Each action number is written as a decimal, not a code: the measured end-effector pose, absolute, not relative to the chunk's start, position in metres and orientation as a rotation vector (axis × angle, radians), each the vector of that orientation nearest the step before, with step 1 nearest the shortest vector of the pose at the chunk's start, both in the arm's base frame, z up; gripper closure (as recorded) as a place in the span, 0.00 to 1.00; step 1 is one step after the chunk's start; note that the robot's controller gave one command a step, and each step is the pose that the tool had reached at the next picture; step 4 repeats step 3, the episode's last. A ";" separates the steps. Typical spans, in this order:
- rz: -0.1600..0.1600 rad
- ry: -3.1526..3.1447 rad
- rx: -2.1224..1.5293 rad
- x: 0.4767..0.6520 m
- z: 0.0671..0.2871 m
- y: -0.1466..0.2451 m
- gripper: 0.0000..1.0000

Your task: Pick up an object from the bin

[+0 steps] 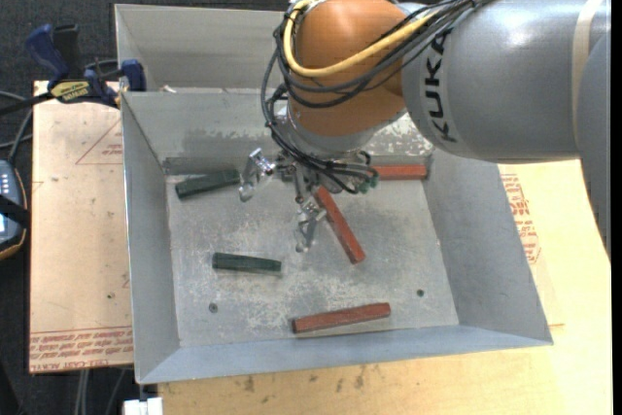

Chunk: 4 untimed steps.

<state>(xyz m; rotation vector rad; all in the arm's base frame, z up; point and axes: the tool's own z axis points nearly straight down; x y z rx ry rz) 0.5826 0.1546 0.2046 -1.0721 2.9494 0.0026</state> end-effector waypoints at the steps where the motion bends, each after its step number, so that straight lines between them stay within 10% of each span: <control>1: 0.003 2.950 -1.072 0.583 0.205 0.155 0.00; 2: 0.001 2.913 -1.152 0.578 0.160 0.155 0.00; 3: 0.005 2.877 -1.211 0.568 0.078 0.173 1.00; 4: 0.005 2.877 -1.211 0.568 0.078 0.173 1.00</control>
Offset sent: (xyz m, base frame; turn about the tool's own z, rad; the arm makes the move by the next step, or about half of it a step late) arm -0.0163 0.0006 -0.1346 -0.1643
